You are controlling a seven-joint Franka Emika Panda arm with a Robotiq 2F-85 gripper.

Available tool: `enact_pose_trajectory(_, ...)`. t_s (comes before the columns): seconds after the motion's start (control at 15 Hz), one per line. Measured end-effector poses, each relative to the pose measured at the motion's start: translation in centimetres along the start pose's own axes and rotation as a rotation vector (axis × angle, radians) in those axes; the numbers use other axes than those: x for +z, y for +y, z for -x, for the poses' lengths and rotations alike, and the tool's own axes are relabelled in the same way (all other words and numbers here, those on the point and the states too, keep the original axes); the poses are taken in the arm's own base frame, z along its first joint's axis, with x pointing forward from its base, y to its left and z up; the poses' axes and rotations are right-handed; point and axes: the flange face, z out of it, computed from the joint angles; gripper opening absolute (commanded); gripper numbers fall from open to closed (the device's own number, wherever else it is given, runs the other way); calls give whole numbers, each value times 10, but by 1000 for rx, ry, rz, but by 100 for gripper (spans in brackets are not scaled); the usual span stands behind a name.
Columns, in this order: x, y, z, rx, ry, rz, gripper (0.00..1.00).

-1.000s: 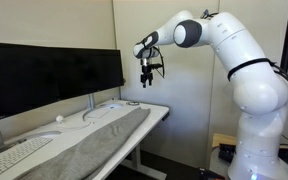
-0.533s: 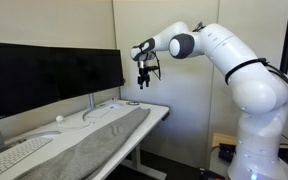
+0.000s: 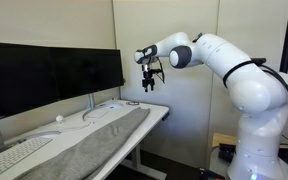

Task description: Fold the pants in half

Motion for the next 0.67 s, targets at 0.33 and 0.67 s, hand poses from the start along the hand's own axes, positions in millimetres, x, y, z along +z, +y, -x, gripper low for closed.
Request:
enact_pose_trajectory(0.33,42,-27,-30,-29,-27,-32,100)
enact_pose_trajectory(0.67,66,-45,-53,24,-6,-13,100)
